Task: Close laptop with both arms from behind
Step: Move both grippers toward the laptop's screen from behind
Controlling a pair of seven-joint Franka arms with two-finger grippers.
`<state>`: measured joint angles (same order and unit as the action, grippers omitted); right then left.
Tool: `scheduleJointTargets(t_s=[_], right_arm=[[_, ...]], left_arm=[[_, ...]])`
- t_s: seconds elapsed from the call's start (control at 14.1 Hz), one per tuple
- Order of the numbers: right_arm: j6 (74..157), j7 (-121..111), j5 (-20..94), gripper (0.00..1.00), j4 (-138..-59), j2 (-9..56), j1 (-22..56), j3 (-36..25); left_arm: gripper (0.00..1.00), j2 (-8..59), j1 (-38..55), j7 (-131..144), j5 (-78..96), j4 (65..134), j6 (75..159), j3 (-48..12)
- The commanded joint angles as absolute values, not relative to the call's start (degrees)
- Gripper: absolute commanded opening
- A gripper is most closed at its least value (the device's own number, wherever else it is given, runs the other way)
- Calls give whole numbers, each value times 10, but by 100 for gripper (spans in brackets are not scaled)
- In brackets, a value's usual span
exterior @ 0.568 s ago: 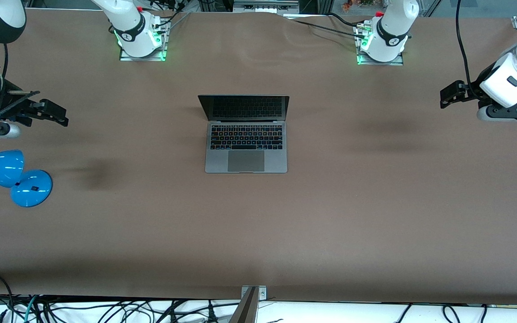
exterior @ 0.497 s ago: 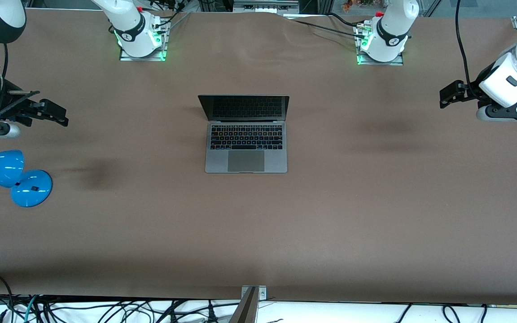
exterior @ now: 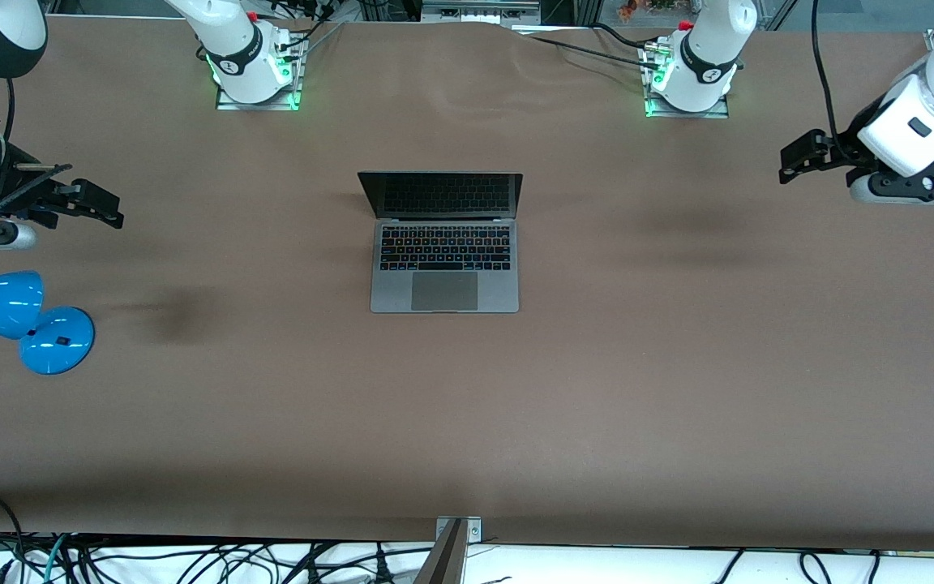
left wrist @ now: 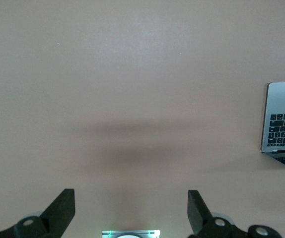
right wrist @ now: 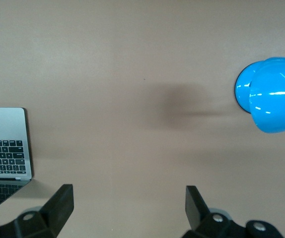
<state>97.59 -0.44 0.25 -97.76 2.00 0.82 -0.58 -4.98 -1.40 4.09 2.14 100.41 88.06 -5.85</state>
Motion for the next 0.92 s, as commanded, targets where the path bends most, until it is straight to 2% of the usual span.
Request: scheduleJointTargets(t_s=[0.0, 0.14, 0.85], right_arm=[[976, -16, 12, 100, -992, 4, 3, -1], [959, -22, 14, 100, -995, 4, 3, 6], [952, -11, 18, 100, -1013, 15, 4, 191]], left_arm=[[100, -51, -17, 43, 29, 1003, 860, -63], [100, -48, -10, 53, 29, 1000, 851, -66], [100, -47, -10, 96, 55, 1004, 810, -104]])
